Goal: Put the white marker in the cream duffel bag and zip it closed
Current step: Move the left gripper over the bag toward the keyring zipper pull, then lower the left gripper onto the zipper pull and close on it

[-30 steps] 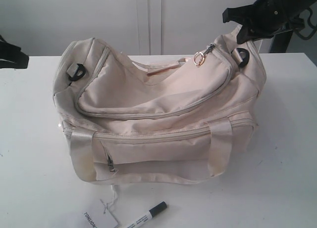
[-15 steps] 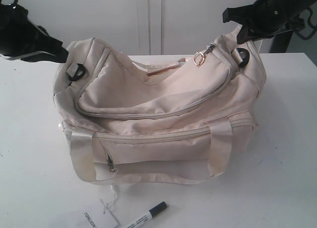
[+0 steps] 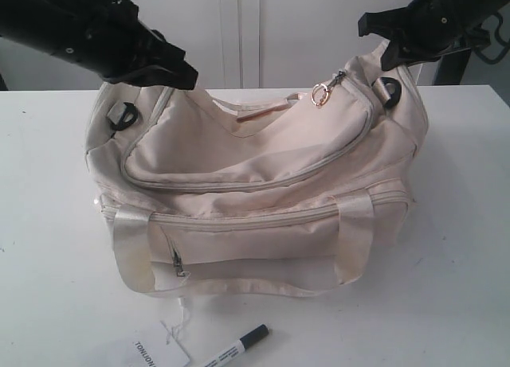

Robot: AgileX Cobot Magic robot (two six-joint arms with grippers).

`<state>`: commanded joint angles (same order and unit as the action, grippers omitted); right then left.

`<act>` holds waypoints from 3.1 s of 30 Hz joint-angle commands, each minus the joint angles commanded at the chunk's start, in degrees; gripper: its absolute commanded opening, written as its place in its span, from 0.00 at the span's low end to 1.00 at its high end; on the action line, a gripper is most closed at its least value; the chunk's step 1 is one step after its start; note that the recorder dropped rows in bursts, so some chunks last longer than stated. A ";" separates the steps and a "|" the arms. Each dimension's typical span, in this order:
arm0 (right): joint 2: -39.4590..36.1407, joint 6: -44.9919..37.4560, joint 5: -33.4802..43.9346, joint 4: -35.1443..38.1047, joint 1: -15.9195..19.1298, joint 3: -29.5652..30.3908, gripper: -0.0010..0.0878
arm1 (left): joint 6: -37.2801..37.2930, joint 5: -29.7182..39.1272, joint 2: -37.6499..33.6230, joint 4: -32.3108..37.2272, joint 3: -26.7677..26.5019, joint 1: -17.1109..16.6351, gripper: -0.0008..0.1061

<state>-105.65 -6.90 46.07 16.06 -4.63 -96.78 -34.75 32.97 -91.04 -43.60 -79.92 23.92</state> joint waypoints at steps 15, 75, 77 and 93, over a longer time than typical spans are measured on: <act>0.00 0.00 0.00 0.00 0.00 0.00 0.01 | -3.03 2.77 -9.35 -4.08 -8.72 0.77 0.01; 0.00 0.00 0.10 0.00 0.00 0.20 0.01 | -59.07 1.85 -32.33 -37.98 -24.15 5.08 0.47; 0.00 0.00 0.10 0.00 0.00 0.20 0.01 | -61.51 1.33 -32.46 -38.46 -24.15 6.04 0.47; 0.00 0.00 0.10 0.00 0.00 0.20 0.01 | -63.11 -2.76 -32.56 -38.46 -24.15 7.66 0.35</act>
<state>-105.65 -6.90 46.17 16.06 -4.63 -96.58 -97.86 30.20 -123.59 -82.05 -104.07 31.58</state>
